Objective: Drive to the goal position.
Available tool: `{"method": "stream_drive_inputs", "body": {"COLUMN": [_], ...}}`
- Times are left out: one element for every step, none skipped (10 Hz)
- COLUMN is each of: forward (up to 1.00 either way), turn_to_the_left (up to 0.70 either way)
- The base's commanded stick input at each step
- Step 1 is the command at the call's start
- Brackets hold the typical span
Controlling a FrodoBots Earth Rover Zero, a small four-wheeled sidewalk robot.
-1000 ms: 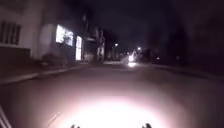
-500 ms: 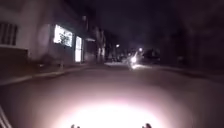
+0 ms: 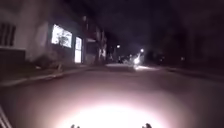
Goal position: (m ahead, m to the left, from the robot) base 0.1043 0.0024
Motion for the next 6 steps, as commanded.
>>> {"method": "stream_drive_inputs", "body": {"forward": [0.70,0.70,0.70,0.70,0.70,0.70], "turn_to_the_left": [0.00,0.00,0.00,0.00,0.00,0.00]}}
